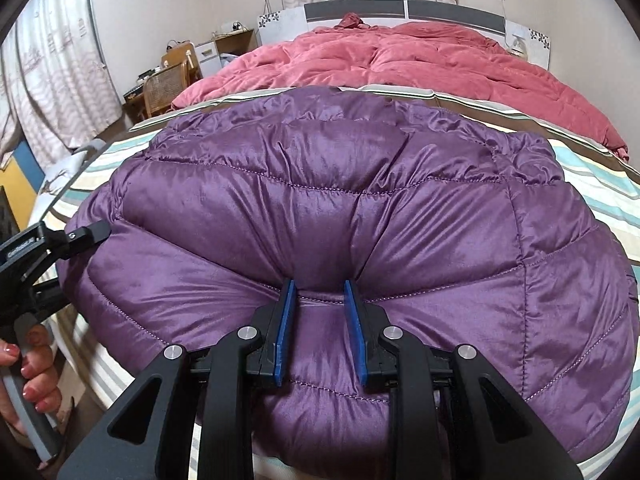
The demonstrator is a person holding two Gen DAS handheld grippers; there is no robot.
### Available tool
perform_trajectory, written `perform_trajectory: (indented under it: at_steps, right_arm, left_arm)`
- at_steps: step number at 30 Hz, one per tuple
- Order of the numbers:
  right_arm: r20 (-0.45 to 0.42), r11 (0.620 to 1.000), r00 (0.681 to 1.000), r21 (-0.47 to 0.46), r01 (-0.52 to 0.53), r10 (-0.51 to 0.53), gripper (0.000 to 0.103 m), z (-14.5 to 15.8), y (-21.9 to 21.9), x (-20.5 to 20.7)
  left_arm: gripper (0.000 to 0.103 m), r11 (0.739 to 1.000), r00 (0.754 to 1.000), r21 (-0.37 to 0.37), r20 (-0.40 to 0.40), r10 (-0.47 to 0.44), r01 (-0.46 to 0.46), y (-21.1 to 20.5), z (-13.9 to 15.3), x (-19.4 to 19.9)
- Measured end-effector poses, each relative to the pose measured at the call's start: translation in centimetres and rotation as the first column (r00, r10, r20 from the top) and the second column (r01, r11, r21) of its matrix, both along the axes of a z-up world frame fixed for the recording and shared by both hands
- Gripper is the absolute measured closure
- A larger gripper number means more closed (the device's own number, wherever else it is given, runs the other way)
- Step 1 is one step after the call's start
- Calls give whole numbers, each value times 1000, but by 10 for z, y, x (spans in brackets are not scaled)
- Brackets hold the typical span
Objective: Fold large clothes
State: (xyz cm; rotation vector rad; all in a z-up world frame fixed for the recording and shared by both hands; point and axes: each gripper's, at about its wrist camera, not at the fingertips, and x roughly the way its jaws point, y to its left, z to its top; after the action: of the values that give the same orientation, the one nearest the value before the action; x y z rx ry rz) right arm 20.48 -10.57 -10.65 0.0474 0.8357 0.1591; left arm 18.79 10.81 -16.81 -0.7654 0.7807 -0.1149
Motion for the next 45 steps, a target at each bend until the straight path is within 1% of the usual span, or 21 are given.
perform_trajectory:
  at_steps: [1, 3, 5, 9, 13, 17, 21, 23, 24, 27, 29, 32, 34, 35, 37, 40, 41, 44, 45]
  right_arm:
    - [3, 1000, 1000, -3, 0, 0, 78, 0, 0, -1]
    - [9, 1000, 1000, -6, 1, 0, 78, 0, 1, -3]
    - [13, 1000, 1000, -6, 3, -3, 78, 0, 1, -4]
    - [20, 1000, 1000, -6, 6, -6, 78, -1, 2, -6]
    - [26, 1000, 1000, 9, 13, -13, 78, -2, 1, -8]
    - [27, 999, 999, 36, 21, -22, 78, -2, -3, -10]
    - [26, 998, 999, 60, 28, -29, 78, -1, -8, -10]
    - [25, 997, 999, 65, 29, -31, 78, -1, -9, -10]
    - [26, 997, 999, 70, 30, -32, 78, -1, -9, -10]
    - [25, 996, 999, 89, 30, -32, 78, 0, -12, -10]
    - [26, 994, 999, 110, 30, -33, 78, 2, -15, -11]
    - [20, 980, 999, 196, 45, -49, 78, 8, -27, -14]
    - [35, 971, 996, 229, 68, -78, 78, 17, -40, -20]
    - [52, 972, 995, 223, 75, -89, 78, 22, -43, -23]
    - [104, 980, 987, 172, 103, -122, 78, 35, -56, -34]
    - [129, 978, 973, 108, 177, -190, 78, 45, -80, -43]
    - [127, 972, 965, 92, 217, -228, 78, 47, -93, -45]
    - [130, 945, 937, 79, 318, -326, 78, 50, -130, -55]
    - [129, 931, 922, 60, 361, -366, 78, 49, -144, -58]
  left_arm:
    - [61, 1000, 1000, 2, 5, 1, -1, -1, 0, 0]
    - [73, 1000, 1000, 4, 28, 0, -1, -3, 5, 0]
    - [77, 999, 998, 43, 62, -4, 1, -10, 14, 0]
    - [81, 996, 990, 92, 138, -18, 5, -18, 36, -4]
    - [82, 988, 972, 149, 226, -69, 36, -35, 65, -6]
    - [82, 975, 944, 209, 300, -134, 72, -50, 91, -11]
    - [83, 948, 903, 298, 366, -226, 116, -72, 114, -19]
    - [83, 930, 874, 336, 394, -283, 150, -83, 122, -25]
    - [83, 915, 854, 363, 407, -323, 174, -91, 126, -28]
    - [83, 890, 820, 406, 423, -386, 209, -103, 134, -31]
    - [82, 877, 803, 424, 427, -416, 228, -109, 137, -32]
    - [82, 857, 793, 458, 420, -442, 235, -116, 141, -34]
    - [82, 850, 787, 470, 419, -453, 239, -118, 144, -35]
    - [82, 847, 785, 473, 418, -457, 242, -120, 145, -35]
    - [82, 841, 784, 483, 413, -464, 244, -124, 147, -34]
    - [82, 827, 782, 505, 400, -477, 246, -136, 151, -35]
    - [82, 822, 781, 513, 397, -482, 246, -141, 150, -42]
    - [82, 797, 771, 550, 384, -508, 250, -155, 152, -44]
    - [82, 785, 766, 565, 378, -520, 254, -162, 152, -46]
